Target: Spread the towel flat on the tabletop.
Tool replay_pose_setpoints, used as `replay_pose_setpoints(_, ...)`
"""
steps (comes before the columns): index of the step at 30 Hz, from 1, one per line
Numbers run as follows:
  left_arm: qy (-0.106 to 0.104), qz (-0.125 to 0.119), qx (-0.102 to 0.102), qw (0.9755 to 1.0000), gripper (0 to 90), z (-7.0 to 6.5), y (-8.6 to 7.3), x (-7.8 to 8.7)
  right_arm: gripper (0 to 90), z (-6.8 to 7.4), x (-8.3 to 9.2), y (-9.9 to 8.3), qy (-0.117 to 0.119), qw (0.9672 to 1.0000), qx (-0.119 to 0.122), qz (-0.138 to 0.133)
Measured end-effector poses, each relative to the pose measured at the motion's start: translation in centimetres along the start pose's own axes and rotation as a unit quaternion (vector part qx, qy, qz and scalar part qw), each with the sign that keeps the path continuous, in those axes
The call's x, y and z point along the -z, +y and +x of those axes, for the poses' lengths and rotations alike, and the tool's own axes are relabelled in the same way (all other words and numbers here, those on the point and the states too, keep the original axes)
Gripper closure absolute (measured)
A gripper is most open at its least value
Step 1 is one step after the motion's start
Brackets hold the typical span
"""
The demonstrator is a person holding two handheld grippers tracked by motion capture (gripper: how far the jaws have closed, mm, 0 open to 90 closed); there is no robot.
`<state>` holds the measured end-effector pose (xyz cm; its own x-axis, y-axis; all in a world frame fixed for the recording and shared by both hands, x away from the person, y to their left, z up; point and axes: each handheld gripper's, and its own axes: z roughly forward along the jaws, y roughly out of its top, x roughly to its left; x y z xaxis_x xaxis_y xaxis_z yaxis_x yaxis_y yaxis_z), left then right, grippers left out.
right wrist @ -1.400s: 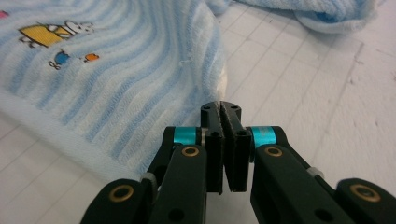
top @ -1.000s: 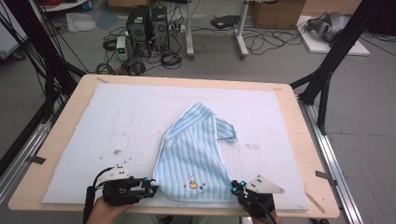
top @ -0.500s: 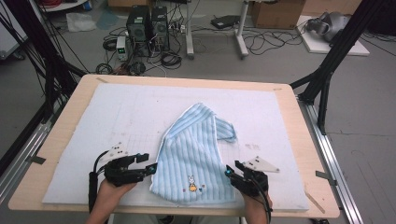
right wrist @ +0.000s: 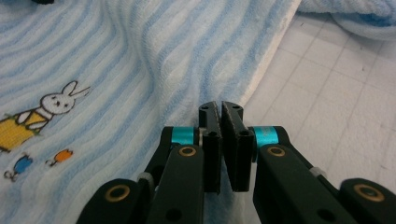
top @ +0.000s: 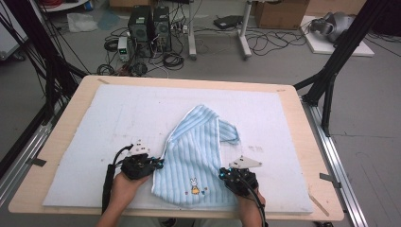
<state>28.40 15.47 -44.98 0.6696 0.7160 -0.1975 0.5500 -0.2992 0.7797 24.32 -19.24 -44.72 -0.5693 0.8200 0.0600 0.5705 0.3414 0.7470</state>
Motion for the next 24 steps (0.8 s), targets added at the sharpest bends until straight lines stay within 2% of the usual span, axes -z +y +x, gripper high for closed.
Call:
replay_pose_setpoints(5, -0.028, -0.018, 0.008, 0.9994, 85.8, -0.5, -1.3, 1.6, 86.6, 0.1, 1.5, -1.2, 0.0, 0.9999, -0.004, -0.015)
replay_pose_setpoints(12, -0.059, -0.032, -0.004, 0.9977, 85.9, -2.8, -3.0, 3.3, 86.6, 0.7, 4.4, -3.2, -0.005, 0.9993, -0.008, -0.036)
replay_pose_setpoints(16, -0.071, -0.041, -0.003, 0.9966, 85.2, -3.7, -3.9, 3.6, 86.6, 1.2, 5.9, -4.5, -0.009, 0.9994, -0.006, -0.033)
replay_pose_setpoints(19, -0.063, -0.055, 0.002, 0.9965, 73.4, -3.6, -3.8, 3.6, 85.1, 1.1, 6.2, -4.8, -0.007, 0.9991, -0.01, -0.041)
replay_pose_setpoints(21, -0.053, -0.068, 0.011, 0.9962, 62.5, -3.3, -3.5, 3.7, 80.6, 0.7, 6.1, -4.4, -0.008, 0.9985, -0.018, -0.051)
replay_pose_setpoints(24, -0.042, -0.087, 0.017, 0.9952, 52.0, -2.6, -2.9, 3.8, 71.8, 0.2, 5.7, -3.4, -0.01, 0.9978, -0.02, -0.063)
